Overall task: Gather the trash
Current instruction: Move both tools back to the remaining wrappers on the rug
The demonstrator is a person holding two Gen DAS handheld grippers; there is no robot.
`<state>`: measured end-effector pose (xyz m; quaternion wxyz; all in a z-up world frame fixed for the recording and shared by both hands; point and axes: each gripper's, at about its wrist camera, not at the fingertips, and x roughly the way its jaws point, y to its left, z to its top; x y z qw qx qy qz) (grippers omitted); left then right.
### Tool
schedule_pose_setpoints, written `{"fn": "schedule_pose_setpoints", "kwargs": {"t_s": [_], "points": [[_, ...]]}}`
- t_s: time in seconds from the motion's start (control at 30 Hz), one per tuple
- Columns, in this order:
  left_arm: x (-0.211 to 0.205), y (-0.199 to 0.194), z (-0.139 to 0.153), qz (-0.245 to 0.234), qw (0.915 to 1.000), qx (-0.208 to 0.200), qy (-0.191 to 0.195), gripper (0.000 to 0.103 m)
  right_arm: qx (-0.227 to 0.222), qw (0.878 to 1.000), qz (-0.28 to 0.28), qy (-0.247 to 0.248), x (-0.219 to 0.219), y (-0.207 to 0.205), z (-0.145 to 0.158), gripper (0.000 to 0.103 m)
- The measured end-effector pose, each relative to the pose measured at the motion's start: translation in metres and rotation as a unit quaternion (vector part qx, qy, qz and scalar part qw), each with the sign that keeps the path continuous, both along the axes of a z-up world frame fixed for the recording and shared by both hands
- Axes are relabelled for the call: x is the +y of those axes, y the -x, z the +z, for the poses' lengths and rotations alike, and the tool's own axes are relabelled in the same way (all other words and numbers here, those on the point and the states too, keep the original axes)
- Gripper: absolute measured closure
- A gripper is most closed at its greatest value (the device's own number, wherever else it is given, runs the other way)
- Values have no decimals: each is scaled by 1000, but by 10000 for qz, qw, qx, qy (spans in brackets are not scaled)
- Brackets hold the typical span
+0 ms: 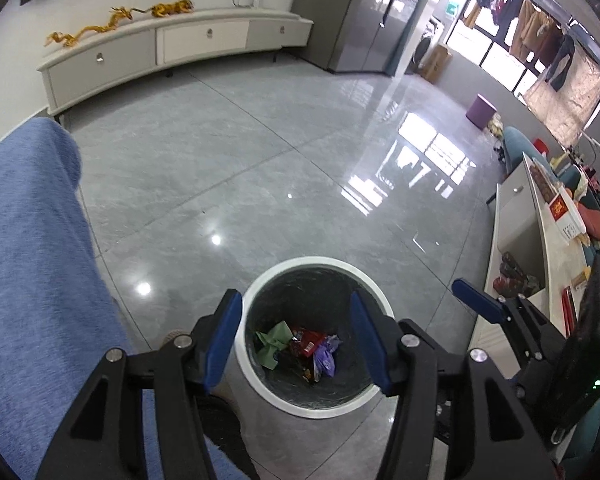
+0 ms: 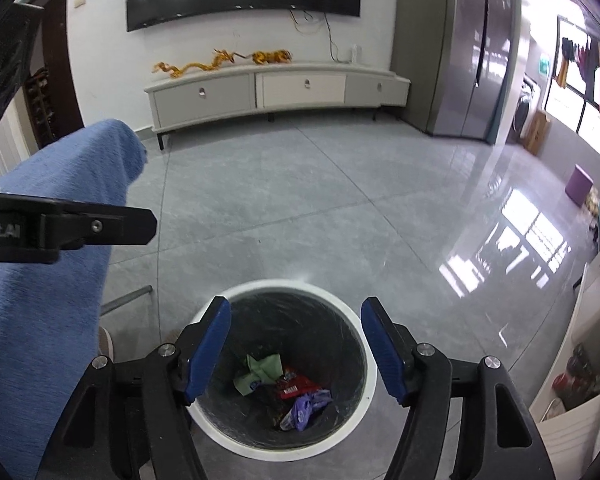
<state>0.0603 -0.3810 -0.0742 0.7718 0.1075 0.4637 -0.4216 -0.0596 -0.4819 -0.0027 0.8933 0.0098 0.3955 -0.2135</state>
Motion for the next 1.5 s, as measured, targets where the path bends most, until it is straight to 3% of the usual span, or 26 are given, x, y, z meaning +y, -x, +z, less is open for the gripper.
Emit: {"fn": "schedule_pose_setpoints", "kwargs": {"t_s": [0.17, 0.27, 0.7, 0.9, 1.1, 1.23, 1.5], "points": [[27, -1, 19, 243, 9993, -242, 122, 47, -94, 9999, 118, 68, 14, -1, 13, 36], [43, -3, 28, 411, 9984, -324, 197, 39, -131, 9996, 197, 149, 24, -2, 21, 36], [115, -6, 64, 857, 9933, -507, 588, 38, -213, 9972, 501, 510, 66, -6, 46, 35], [151, -3, 82, 1007, 9892, -776, 724, 38, -214, 9952, 673, 684, 90, -11, 58, 35], [208, -1, 103, 1319, 9806, -1144, 889, 37, -243, 9906, 997, 906, 132, -19, 70, 33], [251, 0, 112, 1580, 9735, -1358, 946, 31, -233, 9862, 1275, 1029, 162, -28, 74, 33], [340, 1, 114, 2181, 9573, -1601, 1016, 31, -204, 9735, 1872, 1297, 227, -45, 80, 32]]}}
